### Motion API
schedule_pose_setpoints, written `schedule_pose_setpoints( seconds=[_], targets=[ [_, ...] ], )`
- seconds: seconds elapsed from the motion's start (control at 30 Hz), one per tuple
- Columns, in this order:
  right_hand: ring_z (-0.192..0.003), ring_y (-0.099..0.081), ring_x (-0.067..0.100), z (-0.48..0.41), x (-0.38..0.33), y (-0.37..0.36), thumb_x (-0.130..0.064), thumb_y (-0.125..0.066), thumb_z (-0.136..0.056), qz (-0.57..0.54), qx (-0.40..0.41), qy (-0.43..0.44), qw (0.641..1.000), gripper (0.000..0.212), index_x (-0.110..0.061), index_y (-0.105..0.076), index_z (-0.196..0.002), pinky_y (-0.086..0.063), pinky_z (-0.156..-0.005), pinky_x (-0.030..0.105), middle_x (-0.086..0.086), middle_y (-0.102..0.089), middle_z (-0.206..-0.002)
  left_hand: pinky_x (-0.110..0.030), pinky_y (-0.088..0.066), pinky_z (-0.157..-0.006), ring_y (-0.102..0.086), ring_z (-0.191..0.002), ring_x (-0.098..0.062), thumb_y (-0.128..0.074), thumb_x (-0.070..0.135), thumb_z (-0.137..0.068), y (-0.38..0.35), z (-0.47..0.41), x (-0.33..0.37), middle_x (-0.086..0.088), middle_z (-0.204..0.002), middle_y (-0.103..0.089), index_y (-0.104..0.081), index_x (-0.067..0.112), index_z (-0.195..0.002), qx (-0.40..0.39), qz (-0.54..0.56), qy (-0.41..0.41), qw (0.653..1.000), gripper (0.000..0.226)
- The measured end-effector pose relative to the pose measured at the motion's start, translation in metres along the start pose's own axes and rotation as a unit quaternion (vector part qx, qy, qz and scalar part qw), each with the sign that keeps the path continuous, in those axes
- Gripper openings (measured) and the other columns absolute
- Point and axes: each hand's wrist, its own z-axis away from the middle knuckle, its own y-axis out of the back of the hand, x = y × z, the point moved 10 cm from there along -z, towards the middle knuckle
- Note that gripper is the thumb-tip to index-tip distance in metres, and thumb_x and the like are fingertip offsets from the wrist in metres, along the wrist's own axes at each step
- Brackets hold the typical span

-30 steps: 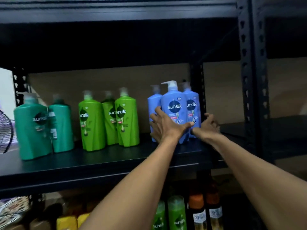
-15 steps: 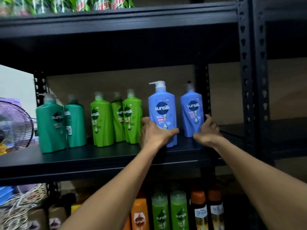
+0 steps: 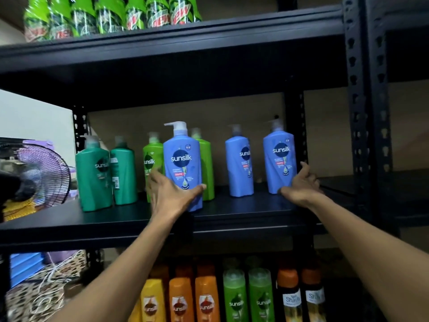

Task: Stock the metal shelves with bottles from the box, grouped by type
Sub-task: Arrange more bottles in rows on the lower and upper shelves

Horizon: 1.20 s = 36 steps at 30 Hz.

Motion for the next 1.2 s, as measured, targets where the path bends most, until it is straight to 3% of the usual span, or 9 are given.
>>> schedule_pose_setpoints(
  seconds=[0.1,0.2,0.4,0.53,0.63,0.77,0.87,0.97,1.2],
  targets=[
    [-0.144,-0.024,0.041,-0.01,0.002,-0.001,-0.043,-0.083,-0.076,-0.029,0.004,-0.01,1.0,0.119,-0.019,0.002,-0.155,-0.028,-0.117,0.05,0.022,-0.02,-0.156,-0.045,-0.035,-0.104,-0.043,-0.124,-0.035,-0.088,0.058,-0.061,0.032,0.033,0.07,-0.014,-0.135,-0.044,-0.043,0.009,-0.137,0.193,-0.011,-0.226,0.955,0.101],
    [-0.145,-0.023,0.04,-0.026,0.005,-0.004,-0.057,-0.086,-0.066,-0.059,0.009,-0.019,0.998,0.131,-0.018,0.001,-0.156,-0.026,-0.118,0.051,0.021,-0.02,-0.158,-0.035,-0.04,-0.102,-0.047,-0.116,-0.024,-0.084,0.042,-0.071,-0.008,0.05,0.134,-0.006,-0.127,-0.051,-0.05,0.012,-0.131,0.125,0.055,-0.367,0.92,0.074],
    [-0.148,-0.017,0.032,-0.058,0.003,-0.004,-0.056,-0.094,-0.052,-0.137,0.07,0.056,0.987,0.145,-0.016,0.0,-0.155,-0.023,-0.121,0.045,0.016,-0.02,-0.156,-0.039,-0.037,-0.104,-0.04,-0.129,-0.034,-0.091,0.046,-0.062,-0.144,-0.016,0.128,-0.012,-0.14,-0.037,-0.031,0.015,-0.143,-0.051,0.024,-0.17,0.984,0.106],
    [-0.131,-0.046,0.021,-0.083,0.0,-0.016,-0.064,-0.095,-0.038,-0.177,0.045,0.102,0.978,0.134,-0.026,-0.016,-0.139,-0.04,-0.113,0.046,-0.006,-0.044,-0.134,-0.043,-0.047,-0.099,-0.054,-0.125,-0.036,-0.094,0.043,-0.061,-0.192,-0.047,0.095,-0.014,-0.14,-0.049,-0.02,0.014,-0.146,-0.099,0.075,-0.07,0.99,0.116],
    [-0.115,-0.057,0.017,-0.101,0.005,-0.026,-0.058,-0.096,-0.039,-0.173,0.01,0.106,0.979,0.111,-0.029,-0.026,-0.12,-0.049,-0.104,0.046,-0.018,-0.046,-0.112,-0.031,-0.049,-0.08,-0.067,-0.105,-0.029,-0.093,0.032,-0.069,-0.21,-0.05,0.072,-0.006,-0.115,-0.063,-0.034,0.011,-0.131,-0.114,0.16,-0.059,0.979,0.088],
    [-0.117,-0.056,0.019,-0.114,0.013,-0.03,-0.06,-0.094,-0.035,-0.193,-0.021,0.076,0.978,0.115,-0.032,-0.023,-0.122,-0.047,-0.106,0.045,-0.008,-0.053,-0.124,-0.025,-0.044,-0.073,-0.063,-0.091,-0.019,-0.091,0.032,-0.069,-0.212,-0.052,0.063,0.002,-0.106,-0.062,-0.041,0.014,-0.12,-0.119,0.178,-0.069,0.974,0.073],
    [-0.115,-0.057,0.018,-0.12,0.017,-0.03,-0.052,-0.098,-0.043,-0.192,-0.02,0.064,0.979,0.108,-0.028,-0.031,-0.124,-0.046,-0.106,0.041,-0.006,-0.055,-0.126,-0.033,-0.052,-0.085,-0.066,-0.102,-0.024,-0.094,0.043,-0.061,-0.214,-0.051,0.059,0.0,-0.114,-0.064,-0.038,0.018,-0.123,-0.141,0.164,-0.071,0.974,0.087],
    [-0.109,-0.064,0.011,-0.136,0.029,-0.036,-0.065,-0.097,-0.032,-0.19,-0.034,0.064,0.979,0.111,-0.03,-0.047,-0.125,-0.051,-0.101,0.039,-0.012,-0.064,-0.123,-0.039,-0.05,-0.098,-0.06,-0.116,-0.027,-0.098,0.051,-0.049,-0.218,-0.048,0.057,-0.005,-0.127,-0.058,-0.032,0.017,-0.126,-0.181,0.129,-0.075,0.972,0.107],
    [-0.101,-0.069,0.013,-0.127,0.032,-0.027,-0.07,-0.092,-0.029,-0.169,-0.001,0.072,0.983,0.106,-0.029,-0.058,-0.121,-0.055,-0.094,0.038,-0.011,-0.07,-0.112,-0.037,-0.044,-0.097,-0.052,-0.128,-0.034,-0.091,0.061,-0.058,-0.214,-0.036,0.054,-0.013,-0.135,-0.048,-0.035,0.012,-0.129,-0.168,0.008,-0.048,0.985,0.102]
  ],
)
